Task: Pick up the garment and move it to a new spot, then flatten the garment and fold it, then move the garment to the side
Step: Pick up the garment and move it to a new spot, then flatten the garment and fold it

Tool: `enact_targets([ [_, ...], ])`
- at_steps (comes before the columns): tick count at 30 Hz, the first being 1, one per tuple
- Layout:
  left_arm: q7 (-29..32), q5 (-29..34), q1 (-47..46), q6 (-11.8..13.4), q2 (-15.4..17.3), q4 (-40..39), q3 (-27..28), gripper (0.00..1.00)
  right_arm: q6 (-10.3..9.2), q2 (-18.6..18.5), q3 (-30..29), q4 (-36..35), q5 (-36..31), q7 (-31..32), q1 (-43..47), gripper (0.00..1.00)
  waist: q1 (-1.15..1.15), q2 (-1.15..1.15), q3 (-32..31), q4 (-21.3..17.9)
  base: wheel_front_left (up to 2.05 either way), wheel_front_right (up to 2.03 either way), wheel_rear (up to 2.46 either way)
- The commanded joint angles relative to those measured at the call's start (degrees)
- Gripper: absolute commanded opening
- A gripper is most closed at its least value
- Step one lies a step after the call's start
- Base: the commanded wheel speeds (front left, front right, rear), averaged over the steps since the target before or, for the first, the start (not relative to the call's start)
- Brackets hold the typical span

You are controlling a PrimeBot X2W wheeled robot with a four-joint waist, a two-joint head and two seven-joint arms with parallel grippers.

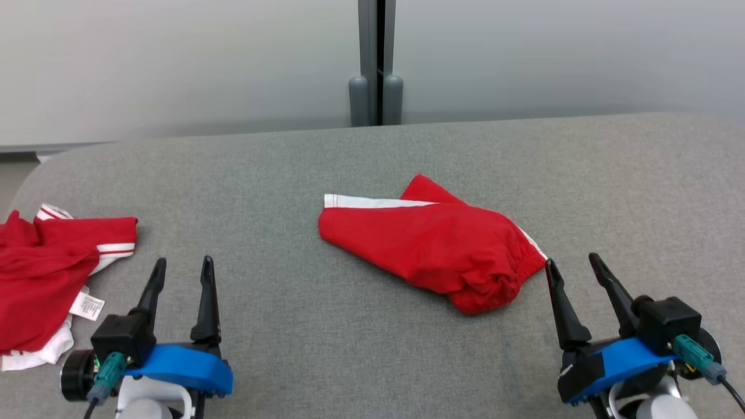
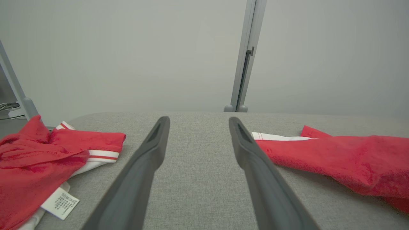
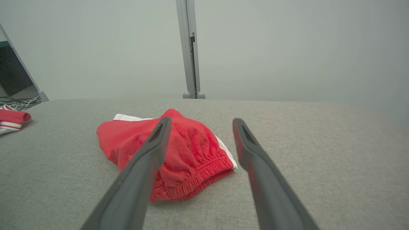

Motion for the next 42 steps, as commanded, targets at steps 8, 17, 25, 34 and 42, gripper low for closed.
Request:
enact_targets([
  [8, 1.4, -0.6, 4.6, -0.1, 0.8, 0.7, -1.0, 1.0, 0.0, 0.0, -1.1, -0.9, 0.5, 2.0, 4.5, 1.0, 0.01, 0.01, -4.2, -1.2, 0.0, 0.0, 0.0],
  [17, 2.1, -0.3, 6.3, 0.5, 1.3, -0.1, -1.9, 1.0, 0.0, 0.0, -1.8, -2.8, 0.8, 3.5, 6.7, 1.0, 0.01, 0.01, -5.3, -1.3, 0.0, 0.0, 0.0],
  [25, 2.3, -0.4, 6.4, 1.2, 1.6, -0.9, -2.1, 1.0, 0.0, 0.0, -1.5, -3.3, 1.1, 3.5, 6.8, 1.0, 0.01, 0.01, -5.1, -1.5, 0.0, 0.0, 0.0],
  [34, 2.1, -0.5, 5.5, 1.7, 2.0, -2.0, -2.3, 1.0, 0.0, 0.0, -1.9, -2.9, 1.0, 3.3, 5.9, 1.0, 0.01, 0.01, -4.2, -1.5, 0.0, 0.0, 0.0],
  [42, 1.2, 0.4, 1.6, 1.6, 1.6, -4.1, -2.5, 1.0, 0.0, 0.0, -3.2, -1.3, -0.2, 3.6, 2.4, 1.0, 0.01, 0.01, 1.2, 0.2, 0.0, 0.0, 0.0],
])
